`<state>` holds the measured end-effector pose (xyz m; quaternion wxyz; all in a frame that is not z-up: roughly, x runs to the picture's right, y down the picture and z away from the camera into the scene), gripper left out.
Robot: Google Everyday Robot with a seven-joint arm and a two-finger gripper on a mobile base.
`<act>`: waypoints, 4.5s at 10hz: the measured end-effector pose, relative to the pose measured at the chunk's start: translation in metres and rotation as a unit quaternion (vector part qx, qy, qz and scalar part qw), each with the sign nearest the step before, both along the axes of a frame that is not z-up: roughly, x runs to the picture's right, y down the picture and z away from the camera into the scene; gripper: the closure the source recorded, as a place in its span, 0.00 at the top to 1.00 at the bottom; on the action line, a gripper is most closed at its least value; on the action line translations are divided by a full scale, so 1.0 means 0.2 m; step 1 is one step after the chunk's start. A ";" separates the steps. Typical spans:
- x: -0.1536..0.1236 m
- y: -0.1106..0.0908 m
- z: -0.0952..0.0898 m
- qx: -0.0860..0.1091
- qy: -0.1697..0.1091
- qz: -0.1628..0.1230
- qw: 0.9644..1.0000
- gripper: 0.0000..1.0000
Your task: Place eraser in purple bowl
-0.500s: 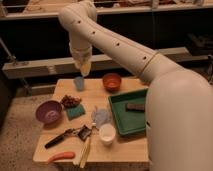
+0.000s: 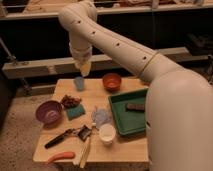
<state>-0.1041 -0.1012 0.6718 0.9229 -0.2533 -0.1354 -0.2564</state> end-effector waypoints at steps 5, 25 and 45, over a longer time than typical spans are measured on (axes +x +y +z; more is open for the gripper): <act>0.00 0.00 0.00 0.000 0.000 0.000 1.000 0.47; 0.49 0.18 0.01 -0.014 0.066 0.066 0.995 0.47; 1.70 0.74 0.42 -0.092 0.135 0.237 0.958 0.60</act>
